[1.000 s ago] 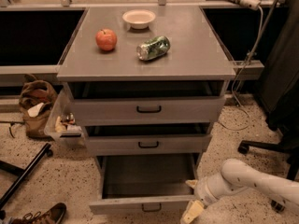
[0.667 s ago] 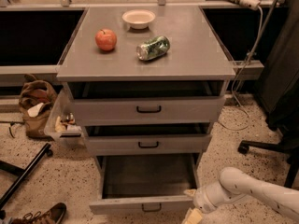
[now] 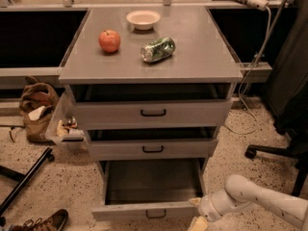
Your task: Close bottom drawer
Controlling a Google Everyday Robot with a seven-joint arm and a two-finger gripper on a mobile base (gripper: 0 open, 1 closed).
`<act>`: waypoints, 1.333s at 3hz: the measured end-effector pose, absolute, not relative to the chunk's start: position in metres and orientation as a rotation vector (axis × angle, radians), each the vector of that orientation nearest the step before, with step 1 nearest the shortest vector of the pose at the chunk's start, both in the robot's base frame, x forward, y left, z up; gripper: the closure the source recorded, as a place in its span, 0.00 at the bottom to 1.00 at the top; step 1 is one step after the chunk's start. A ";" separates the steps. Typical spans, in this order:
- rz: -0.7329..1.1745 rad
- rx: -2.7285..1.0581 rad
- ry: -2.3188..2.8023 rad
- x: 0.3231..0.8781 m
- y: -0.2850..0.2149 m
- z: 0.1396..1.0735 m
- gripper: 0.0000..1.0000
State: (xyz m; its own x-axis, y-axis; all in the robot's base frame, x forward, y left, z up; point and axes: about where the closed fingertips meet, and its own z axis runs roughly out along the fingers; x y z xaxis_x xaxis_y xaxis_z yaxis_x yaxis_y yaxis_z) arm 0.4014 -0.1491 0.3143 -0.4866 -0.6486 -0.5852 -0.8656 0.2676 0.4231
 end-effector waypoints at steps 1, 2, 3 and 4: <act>1.132 -1.362 2.236 0.402 -0.146 0.277 0.00; 1.185 -1.348 2.231 0.408 -0.144 0.247 0.00; 1.224 -1.337 2.234 0.408 -0.144 0.225 0.00; 1.227 -1.312 2.246 0.392 -0.155 0.216 0.00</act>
Offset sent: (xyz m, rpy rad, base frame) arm 0.0165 0.0033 -0.1001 0.1032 0.0978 0.0019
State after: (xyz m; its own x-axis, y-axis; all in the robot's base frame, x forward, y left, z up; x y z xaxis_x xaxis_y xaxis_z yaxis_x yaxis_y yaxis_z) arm 0.3924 -0.1550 0.2163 -0.5558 -0.5881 -0.5875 -0.8121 0.2332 0.5348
